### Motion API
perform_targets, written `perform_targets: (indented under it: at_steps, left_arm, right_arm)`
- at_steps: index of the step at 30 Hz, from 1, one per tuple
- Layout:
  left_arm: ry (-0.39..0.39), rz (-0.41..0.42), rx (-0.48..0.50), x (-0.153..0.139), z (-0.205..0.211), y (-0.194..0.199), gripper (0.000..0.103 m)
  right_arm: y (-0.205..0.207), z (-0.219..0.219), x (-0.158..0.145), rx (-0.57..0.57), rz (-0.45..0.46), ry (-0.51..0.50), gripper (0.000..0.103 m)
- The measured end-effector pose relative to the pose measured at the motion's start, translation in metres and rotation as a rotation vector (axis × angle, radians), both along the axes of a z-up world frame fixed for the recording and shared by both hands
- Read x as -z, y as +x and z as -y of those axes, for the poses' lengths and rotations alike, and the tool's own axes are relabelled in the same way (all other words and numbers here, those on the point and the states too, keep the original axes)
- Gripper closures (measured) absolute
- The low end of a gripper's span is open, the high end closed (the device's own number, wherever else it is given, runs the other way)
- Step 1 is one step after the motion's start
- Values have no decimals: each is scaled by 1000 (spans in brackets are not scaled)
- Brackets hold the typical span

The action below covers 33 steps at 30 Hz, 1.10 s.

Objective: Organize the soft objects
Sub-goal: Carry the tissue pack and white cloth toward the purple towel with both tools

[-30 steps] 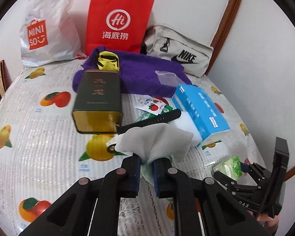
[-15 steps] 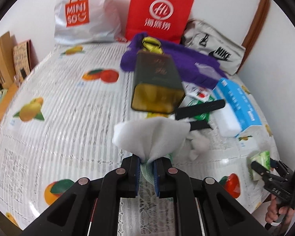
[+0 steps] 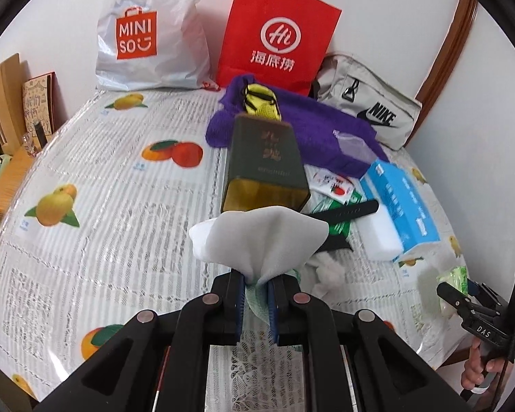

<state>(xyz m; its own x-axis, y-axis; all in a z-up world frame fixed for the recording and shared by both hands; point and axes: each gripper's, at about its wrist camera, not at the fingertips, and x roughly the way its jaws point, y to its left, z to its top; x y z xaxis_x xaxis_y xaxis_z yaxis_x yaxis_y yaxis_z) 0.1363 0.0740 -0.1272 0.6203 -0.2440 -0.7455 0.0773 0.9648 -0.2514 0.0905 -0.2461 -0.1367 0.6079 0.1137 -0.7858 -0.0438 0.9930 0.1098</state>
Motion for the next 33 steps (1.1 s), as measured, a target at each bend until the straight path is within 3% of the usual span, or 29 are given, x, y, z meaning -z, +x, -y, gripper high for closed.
perform_targets:
  at_steps: [9,21,26,33]
  left_arm:
    - [24,9,4,-24,8,22,92]
    - [41,78,16,-69,13,72,92]
    - [-3,80,27,-77,12,100,92]
    - [6,82,44,-79,18,145,92]
  right_arm:
    - [26,1,-27,-33,20,13,30]
    - [101,-3,-68,-85,94,6,30]
    - [135,-4,-73,-87,86,5,30]
    - [180,-3,-69,-90,75,6,30]
